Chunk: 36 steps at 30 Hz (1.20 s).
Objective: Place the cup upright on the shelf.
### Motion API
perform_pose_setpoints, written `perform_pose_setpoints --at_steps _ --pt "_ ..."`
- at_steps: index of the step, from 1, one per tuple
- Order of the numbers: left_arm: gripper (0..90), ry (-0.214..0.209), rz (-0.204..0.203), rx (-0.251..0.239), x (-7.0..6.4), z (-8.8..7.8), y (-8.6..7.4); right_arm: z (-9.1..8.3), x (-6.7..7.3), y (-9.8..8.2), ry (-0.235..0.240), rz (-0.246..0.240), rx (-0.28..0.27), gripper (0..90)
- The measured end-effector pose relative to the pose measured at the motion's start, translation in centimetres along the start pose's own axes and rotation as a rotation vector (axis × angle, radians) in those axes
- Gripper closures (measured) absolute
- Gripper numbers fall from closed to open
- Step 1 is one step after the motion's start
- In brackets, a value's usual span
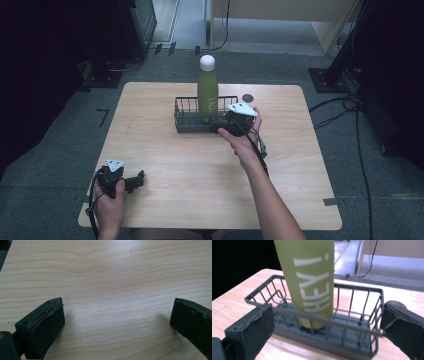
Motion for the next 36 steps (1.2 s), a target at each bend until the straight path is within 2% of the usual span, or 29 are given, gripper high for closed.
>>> perform_pose_setpoints --at_steps 2,14,17,36 --pt "0.0 0.000 0.000 0.000 0.0 0.0 0.0 -0.4 -0.2 -0.4 0.006 0.020 0.006 0.0" --pt "0.0 0.000 0.000 -0.001 0.0 0.0 0.0 -2.9 -1.8 -3.1 -0.024 0.023 0.006 0.0" --pt "0.0 0.000 0.000 -0.001 0.0 0.0 0.0 -3.5 -2.7 -3.8 -0.051 0.011 0.018 0.0" --pt "0.0 0.000 0.002 0.000 0.0 0.0 0.0 -7.4 -8.2 -8.0 -0.170 0.056 0.059 0.0"
Point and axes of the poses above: each handheld gripper's, and its own axes: z roughly forward along the jaws, y roughly out of its top, x roughly to its left, the point moved 3 cm from there along z, roughly forward along the jaws, and after that the axes turned 7 degrees about -x, right-handed, at the moved point
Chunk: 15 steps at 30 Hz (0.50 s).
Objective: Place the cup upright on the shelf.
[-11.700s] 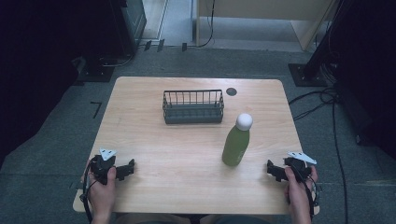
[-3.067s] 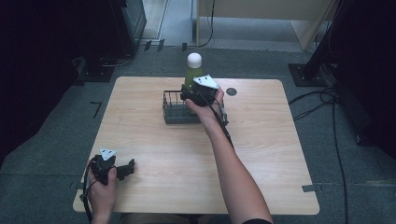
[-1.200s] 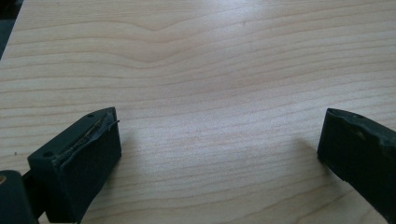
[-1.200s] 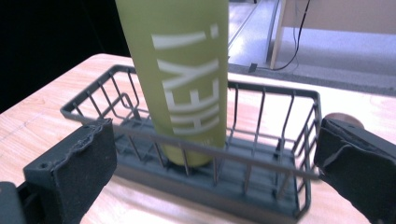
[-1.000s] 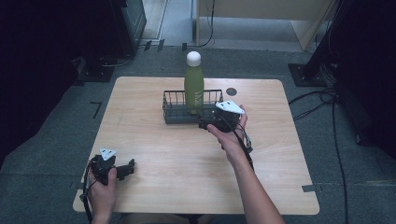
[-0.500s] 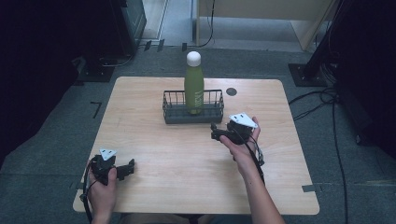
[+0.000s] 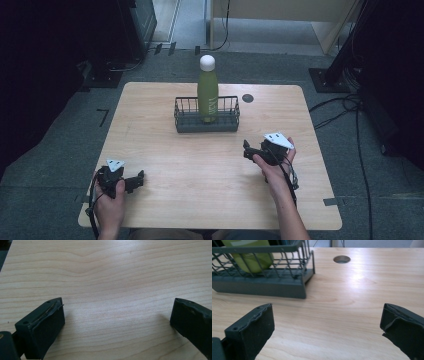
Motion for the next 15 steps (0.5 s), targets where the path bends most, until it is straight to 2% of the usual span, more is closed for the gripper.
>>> perform_pose_setpoints --at_steps 15 --pt "0.0 0.000 0.000 0.000 0.0 0.0 0.0 -3.1 -5.8 -3.0 -0.106 0.035 0.036 0.0"
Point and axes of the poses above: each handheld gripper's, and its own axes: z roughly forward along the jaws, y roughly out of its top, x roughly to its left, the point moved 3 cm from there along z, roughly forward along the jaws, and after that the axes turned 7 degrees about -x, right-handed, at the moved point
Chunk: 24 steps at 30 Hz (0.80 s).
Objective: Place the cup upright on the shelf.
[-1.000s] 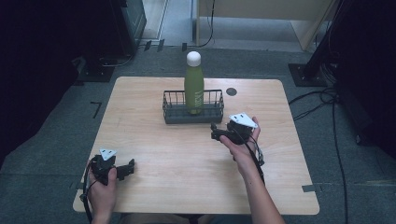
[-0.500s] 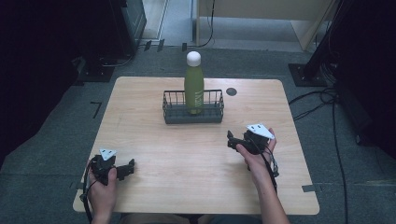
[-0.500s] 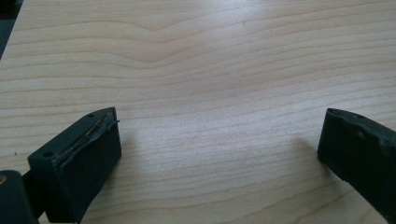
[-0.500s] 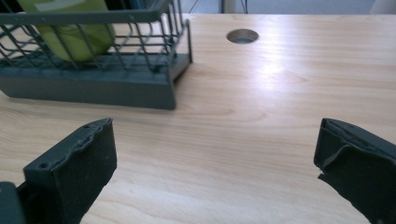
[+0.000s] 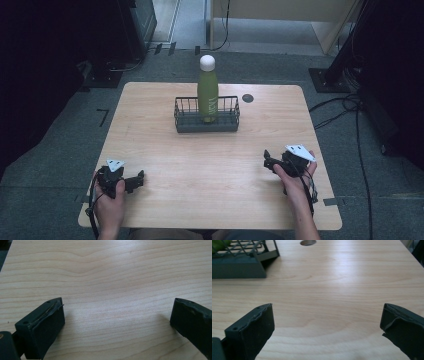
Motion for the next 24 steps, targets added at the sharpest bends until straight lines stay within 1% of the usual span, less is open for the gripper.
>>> perform_pose_setpoints --at_steps 6,7,8,9,14,17,20,24 --pt "0.0 0.000 0.000 0.000 0.0 0.0 0.0 -1.2 -2.2 -1.1 -0.035 0.015 0.010 0.0" --pt "0.0 0.000 0.001 0.000 0.0 0.0 0.0 -1.4 -2.5 -1.3 -0.040 0.015 0.013 0.0" --pt "0.0 0.000 0.001 0.000 0.0 0.0 0.0 -1.4 -2.5 -1.3 -0.040 0.015 0.013 0.0" --pt "0.0 0.000 0.001 0.000 0.0 0.0 0.0 -1.9 -3.2 -1.7 -0.048 0.009 0.020 0.0" --pt "0.0 0.000 0.001 0.000 0.0 0.0 0.0 -2.7 -4.6 -2.4 -0.070 0.015 0.029 0.0" --pt "0.0 0.000 0.000 0.000 0.0 0.0 0.0 -3.2 -5.3 -2.7 -0.082 0.028 0.035 0.0" --pt "0.0 0.000 0.001 0.000 0.0 0.0 0.0 -3.8 -5.9 -3.0 -0.084 0.028 0.037 0.0" --pt "0.0 0.000 0.001 0.000 0.0 0.0 0.0 -4.4 -6.6 -3.4 -0.098 0.031 0.043 0.0"
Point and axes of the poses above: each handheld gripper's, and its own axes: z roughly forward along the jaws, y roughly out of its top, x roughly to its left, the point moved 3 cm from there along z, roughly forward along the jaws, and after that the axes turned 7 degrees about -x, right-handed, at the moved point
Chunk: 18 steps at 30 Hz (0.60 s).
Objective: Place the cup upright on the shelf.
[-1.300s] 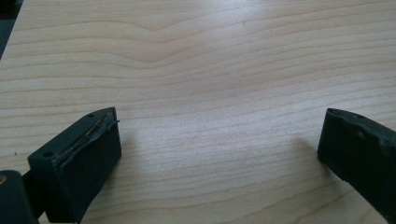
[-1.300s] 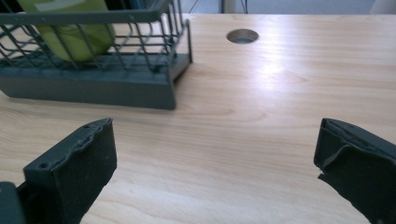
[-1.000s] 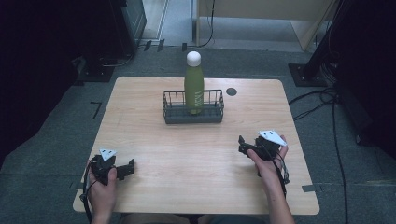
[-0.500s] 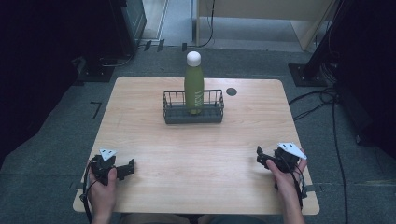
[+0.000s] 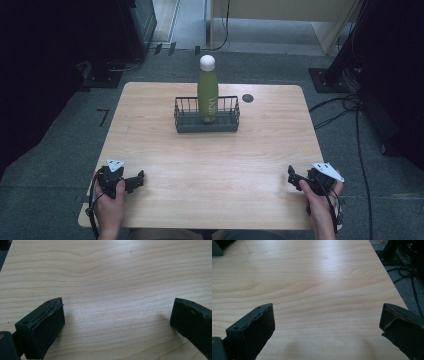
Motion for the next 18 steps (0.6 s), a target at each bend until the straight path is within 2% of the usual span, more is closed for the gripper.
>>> perform_pose_setpoints --at_steps 3,6,10,12,14,16,18 --pt "0.0 0.000 0.000 0.000 0.0 0.0 0.0 -0.3 -0.6 -0.4 0.001 0.024 0.015 0.1" --pt "0.0 0.000 0.000 0.000 0.0 0.0 0.0 -0.7 -1.0 -0.6 -0.005 0.020 0.029 0.1" --pt "0.0 0.000 0.000 -0.001 0.0 0.0 0.0 -1.2 -1.9 -0.9 -0.016 0.038 0.056 0.1" --pt "0.0 0.000 0.000 -0.001 0.0 0.0 0.0 -1.4 -2.2 -1.2 -0.018 0.043 0.082 0.1" --pt "0.0 0.000 0.001 0.000 0.0 0.0 0.0 -1.4 -2.5 -1.5 -0.018 0.042 0.131 0.0" --pt "0.0 0.000 0.000 -0.001 0.0 0.0 0.0 -1.5 -2.7 -1.6 -0.031 0.016 0.149 0.0" --pt "0.0 0.000 0.000 -0.001 0.0 0.0 0.0 -1.6 -2.8 -1.8 -0.053 -0.031 0.168 0.0"
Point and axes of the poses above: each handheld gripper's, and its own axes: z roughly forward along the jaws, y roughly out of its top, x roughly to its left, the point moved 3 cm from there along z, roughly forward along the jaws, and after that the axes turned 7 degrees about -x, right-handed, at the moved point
